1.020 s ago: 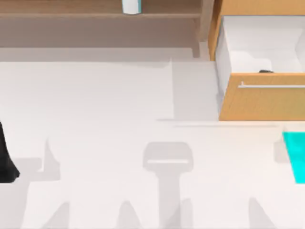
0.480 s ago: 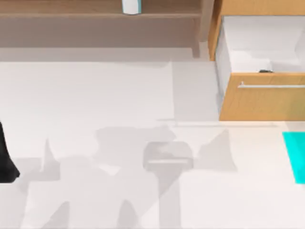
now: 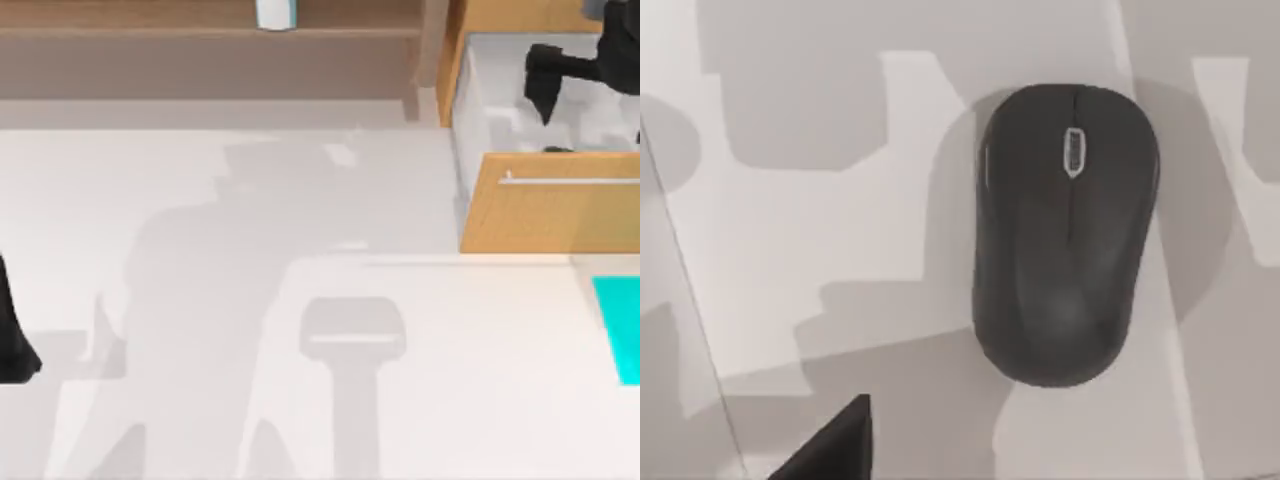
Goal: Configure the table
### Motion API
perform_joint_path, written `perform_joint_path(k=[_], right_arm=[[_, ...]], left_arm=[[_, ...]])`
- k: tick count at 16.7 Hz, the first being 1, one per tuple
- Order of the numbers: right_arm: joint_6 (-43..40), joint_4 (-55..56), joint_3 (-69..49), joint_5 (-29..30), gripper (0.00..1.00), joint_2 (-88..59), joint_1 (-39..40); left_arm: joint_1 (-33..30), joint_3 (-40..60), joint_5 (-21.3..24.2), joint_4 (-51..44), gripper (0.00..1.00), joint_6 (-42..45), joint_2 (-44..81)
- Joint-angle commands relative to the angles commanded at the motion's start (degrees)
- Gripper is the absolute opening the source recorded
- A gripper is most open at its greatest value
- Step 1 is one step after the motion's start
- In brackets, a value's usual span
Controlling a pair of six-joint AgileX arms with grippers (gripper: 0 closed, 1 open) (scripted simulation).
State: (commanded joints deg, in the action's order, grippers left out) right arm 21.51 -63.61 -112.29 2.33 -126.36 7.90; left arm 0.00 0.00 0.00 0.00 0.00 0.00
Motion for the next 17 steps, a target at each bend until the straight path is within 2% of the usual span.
perform_joint_path(k=[6, 17], right_arm=[[3.3, -6.9, -13.0, 0.4, 1.00, -13.2, 0.5], [3.3, -4.9, -10.2, 0.5, 1.00, -12.6, 0.3]], left_arm=[[0.0, 0.0, 0.0, 0.0, 1.00, 0.0, 0.0], [0.0, 0.0, 0.0, 0.0, 1.00, 0.0, 0.0]])
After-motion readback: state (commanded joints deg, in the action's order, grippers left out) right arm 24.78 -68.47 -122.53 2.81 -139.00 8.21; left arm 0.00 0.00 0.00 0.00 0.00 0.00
